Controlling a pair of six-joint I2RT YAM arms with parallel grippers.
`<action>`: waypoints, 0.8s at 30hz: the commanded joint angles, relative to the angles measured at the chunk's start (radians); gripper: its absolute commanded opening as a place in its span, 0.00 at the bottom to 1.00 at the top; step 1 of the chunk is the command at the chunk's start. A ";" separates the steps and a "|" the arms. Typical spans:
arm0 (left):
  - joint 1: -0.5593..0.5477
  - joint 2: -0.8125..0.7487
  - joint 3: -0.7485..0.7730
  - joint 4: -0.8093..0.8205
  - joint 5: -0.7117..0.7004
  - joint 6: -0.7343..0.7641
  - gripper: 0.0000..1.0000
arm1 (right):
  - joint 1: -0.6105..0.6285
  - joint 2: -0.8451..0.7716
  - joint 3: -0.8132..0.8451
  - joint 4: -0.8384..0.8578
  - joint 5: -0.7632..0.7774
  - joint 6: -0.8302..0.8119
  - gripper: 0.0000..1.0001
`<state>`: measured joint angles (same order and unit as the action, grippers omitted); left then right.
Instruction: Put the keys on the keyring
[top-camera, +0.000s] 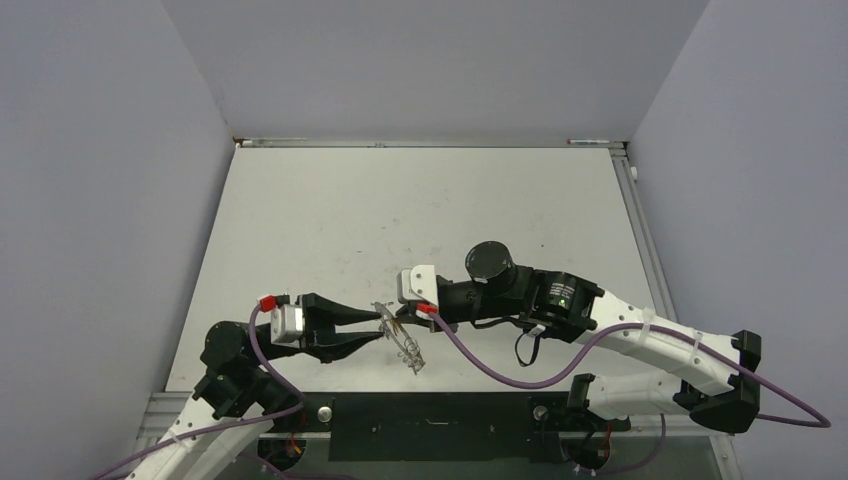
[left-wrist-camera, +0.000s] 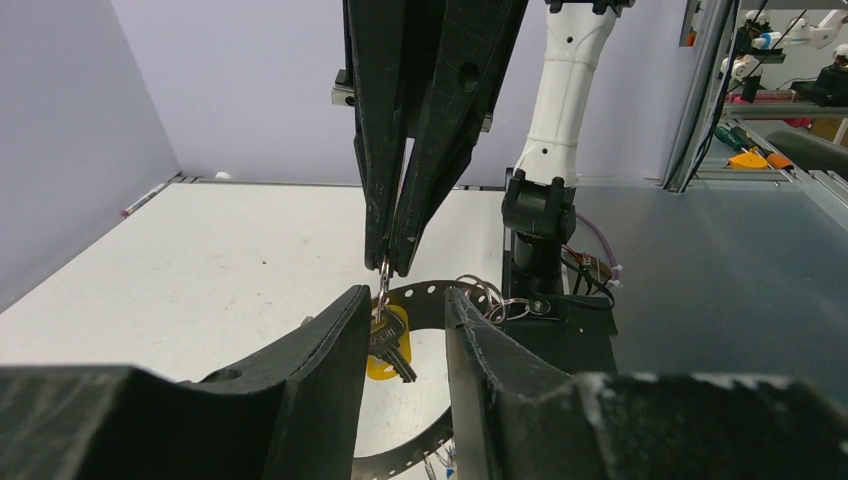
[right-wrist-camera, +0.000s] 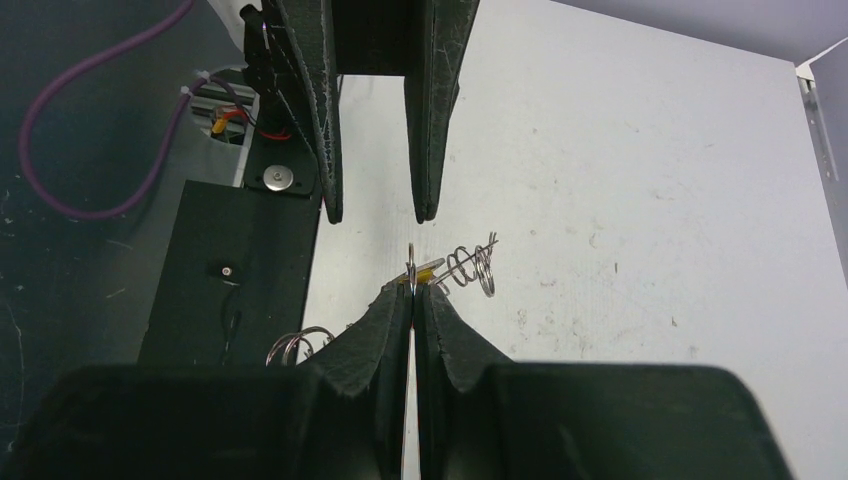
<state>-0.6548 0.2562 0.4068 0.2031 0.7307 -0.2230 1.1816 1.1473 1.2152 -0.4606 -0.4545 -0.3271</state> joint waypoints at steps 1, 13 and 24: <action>-0.003 0.007 -0.006 0.074 0.017 -0.022 0.29 | 0.009 -0.039 0.025 0.085 -0.045 0.013 0.05; -0.005 0.031 -0.006 0.064 0.002 -0.019 0.24 | 0.016 -0.023 0.047 0.090 -0.064 0.019 0.05; -0.005 0.051 -0.010 0.070 0.012 -0.024 0.22 | 0.021 -0.017 0.056 0.103 -0.060 0.018 0.05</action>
<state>-0.6548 0.2932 0.4007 0.2325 0.7349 -0.2329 1.1942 1.1423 1.2213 -0.4500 -0.4961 -0.3172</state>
